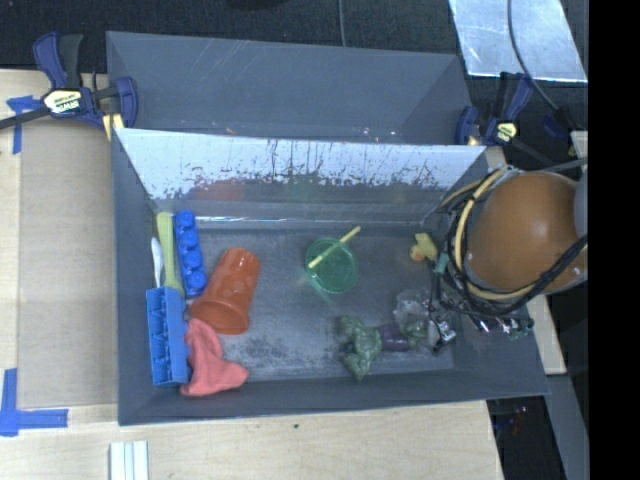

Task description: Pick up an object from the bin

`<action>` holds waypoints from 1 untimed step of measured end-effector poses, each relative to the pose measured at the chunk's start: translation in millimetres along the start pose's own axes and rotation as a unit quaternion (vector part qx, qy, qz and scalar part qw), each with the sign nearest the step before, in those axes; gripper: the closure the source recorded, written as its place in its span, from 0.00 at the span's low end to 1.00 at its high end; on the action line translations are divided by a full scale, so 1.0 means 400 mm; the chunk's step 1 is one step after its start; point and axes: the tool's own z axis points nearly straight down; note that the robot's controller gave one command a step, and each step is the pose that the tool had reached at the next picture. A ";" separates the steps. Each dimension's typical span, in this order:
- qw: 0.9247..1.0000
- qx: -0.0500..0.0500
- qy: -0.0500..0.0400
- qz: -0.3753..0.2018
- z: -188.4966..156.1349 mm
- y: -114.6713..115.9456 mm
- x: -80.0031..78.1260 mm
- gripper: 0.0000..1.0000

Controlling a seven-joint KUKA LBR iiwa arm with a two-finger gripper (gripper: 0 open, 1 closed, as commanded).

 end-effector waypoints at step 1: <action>0.997 0.001 0.000 -0.073 0.037 0.024 0.003 1.00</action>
Offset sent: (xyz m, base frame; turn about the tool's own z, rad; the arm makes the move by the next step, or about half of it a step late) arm -0.0059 0.0103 -0.0241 -0.1574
